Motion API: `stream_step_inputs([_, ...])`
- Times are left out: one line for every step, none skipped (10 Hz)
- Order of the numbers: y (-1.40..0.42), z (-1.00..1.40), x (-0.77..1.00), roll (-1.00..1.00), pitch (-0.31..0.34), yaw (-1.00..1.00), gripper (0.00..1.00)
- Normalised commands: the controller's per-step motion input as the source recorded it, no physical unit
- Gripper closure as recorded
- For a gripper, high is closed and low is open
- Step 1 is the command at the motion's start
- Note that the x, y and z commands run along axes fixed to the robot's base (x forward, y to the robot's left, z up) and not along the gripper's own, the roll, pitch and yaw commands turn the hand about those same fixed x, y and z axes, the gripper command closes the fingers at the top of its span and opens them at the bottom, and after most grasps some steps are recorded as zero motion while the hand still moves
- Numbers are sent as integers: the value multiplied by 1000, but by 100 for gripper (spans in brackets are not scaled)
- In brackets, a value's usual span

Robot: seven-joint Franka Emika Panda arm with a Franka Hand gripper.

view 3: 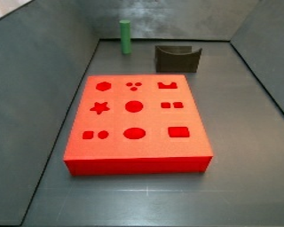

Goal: Pick up the round object. Move up. Move to above the board. Insert the round object.
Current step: Pick up the round object.

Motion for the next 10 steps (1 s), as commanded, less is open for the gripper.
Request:
stream_step_inputs([0,-26,0,-31,-17,0,0])
stream_step_inputs([246,-306,-663,46,-137,-277,0])
stream_step_inputs([0,0,0,17,0,0,0])
stream_step_inputs([29,0,0,-31,0,0,0])
stream_step_inputs([0,0,0,6,0,0,0])
stream_step_inputs([214,-89,-254,-21,-41,-34,0])
stream_step_inputs([657,-374,-240,-137,0,0,0])
stream_step_inputs([671,-434,-320,-43,39,289,0])
stream_step_inputs([63,-271,0,111,174,97,0])
stream_step_inputs([0,-566,0,51,0,0,0])
